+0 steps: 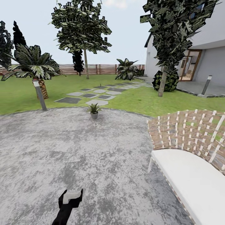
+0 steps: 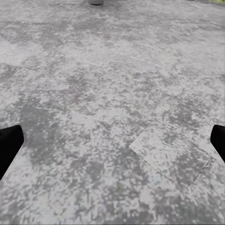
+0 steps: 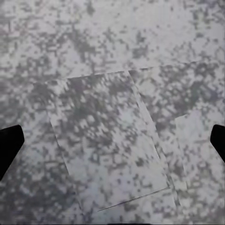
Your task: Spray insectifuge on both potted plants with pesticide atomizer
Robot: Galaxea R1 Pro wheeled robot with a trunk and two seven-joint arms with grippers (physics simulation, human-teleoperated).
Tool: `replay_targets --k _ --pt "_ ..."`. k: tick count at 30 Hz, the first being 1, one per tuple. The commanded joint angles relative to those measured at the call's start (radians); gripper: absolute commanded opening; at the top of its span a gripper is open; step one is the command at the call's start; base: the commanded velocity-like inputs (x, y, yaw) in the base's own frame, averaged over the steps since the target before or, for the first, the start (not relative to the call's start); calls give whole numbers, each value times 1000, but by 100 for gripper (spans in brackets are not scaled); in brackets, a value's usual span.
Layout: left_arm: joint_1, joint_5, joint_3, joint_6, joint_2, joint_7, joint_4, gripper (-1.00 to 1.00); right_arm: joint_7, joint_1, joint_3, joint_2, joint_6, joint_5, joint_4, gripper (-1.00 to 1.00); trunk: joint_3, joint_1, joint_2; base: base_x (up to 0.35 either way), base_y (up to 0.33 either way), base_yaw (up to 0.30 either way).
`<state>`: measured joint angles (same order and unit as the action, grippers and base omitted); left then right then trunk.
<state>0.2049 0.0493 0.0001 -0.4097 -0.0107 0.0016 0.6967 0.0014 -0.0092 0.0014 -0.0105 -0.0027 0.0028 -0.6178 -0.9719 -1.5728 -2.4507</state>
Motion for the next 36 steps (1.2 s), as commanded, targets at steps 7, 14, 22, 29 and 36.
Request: replay_targets --k 7,14,22,29,36 --pt "1 32 0 -3 0 0 -1 100 0 0 0 0 0 0 0 100 -1 0 0 338 0 259" --pt "1 33 0 -3 0 0 -1 100 1 0 0 0 0 -1 -2 100 -1 0 0 338 0 47" --pt "1 34 0 -3 0 -1 -1 100 2 0 0 0 0 -1 -1 100 -1 0 0 338 2 2" --pt "1 34 0 -3 0 -2 -1 100 2 0 0 0 0 -1 0 100 -1 0 0 335 90 0" --pt "1 34 0 -3 0 -2 0 100 2 0 0 0 0 -1 0 100 -1 0 0 314 168 0"
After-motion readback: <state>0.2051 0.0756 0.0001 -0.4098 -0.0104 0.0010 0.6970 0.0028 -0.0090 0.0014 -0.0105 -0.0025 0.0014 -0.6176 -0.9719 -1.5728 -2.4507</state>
